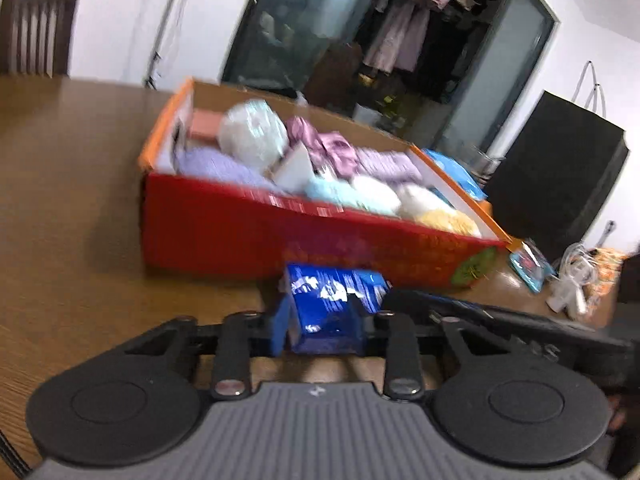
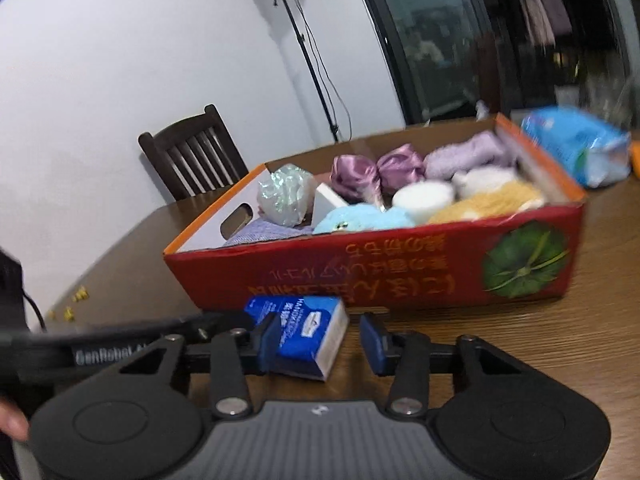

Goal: Organize soft objects
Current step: 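Move both grippers to the blue tissue packet and close on it, then lift the blue tissue packet and carry it over the box with both grippers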

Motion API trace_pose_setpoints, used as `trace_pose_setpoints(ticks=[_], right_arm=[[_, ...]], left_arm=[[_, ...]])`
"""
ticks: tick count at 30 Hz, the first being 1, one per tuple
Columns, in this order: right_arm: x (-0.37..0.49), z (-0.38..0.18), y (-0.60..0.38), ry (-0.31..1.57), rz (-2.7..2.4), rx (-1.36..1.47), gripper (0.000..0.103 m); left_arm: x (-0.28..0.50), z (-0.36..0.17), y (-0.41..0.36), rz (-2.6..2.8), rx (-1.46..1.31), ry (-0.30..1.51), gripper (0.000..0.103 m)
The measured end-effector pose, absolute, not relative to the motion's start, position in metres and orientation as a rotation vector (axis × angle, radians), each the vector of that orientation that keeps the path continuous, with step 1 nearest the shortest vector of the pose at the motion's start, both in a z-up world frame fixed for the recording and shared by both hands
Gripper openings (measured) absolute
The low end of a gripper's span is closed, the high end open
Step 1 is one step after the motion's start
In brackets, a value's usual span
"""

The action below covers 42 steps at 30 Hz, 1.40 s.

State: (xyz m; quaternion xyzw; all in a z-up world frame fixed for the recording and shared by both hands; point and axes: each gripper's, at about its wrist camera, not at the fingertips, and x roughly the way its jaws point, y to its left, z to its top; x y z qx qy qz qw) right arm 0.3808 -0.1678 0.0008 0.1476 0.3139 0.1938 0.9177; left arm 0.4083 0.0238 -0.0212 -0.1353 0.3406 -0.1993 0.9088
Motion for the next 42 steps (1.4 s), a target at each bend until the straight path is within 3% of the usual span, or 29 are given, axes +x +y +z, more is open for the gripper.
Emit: trace_pose_setpoints(ticks=[2,5,19,22,34,42], right_arm=[[0.383,-0.009,-0.168,0.642,0.414,0.319,0.027],[0.382,-0.012,-0.172,0.633,0.439,0.349,0.023],[0.385,-0.014,-0.177,0.647,0.452,0.388,0.022],[0.38,-0.011,-0.177,0.629,0.438,0.391,0.016],[0.187,0.034,-0.194,0.526,0.433,0.32,0.014],[0.15,0.036,-0.212,0.504,0.4,0.327,0.014]], left_arm=[[0.407,-0.026,0.025,-0.42,-0.292,0.698,0.029],[0.41,-0.028,0.031,-0.429,-0.345,0.722,0.029],[0.41,-0.027,0.03,-0.439,-0.337,0.71,0.029],[0.409,-0.022,0.032,-0.435,-0.349,0.726,0.026],[0.214,0.015,0.007,-0.439,-0.359,0.619,0.025],[0.197,0.028,-0.015,-0.451,-0.303,0.59,0.023]])
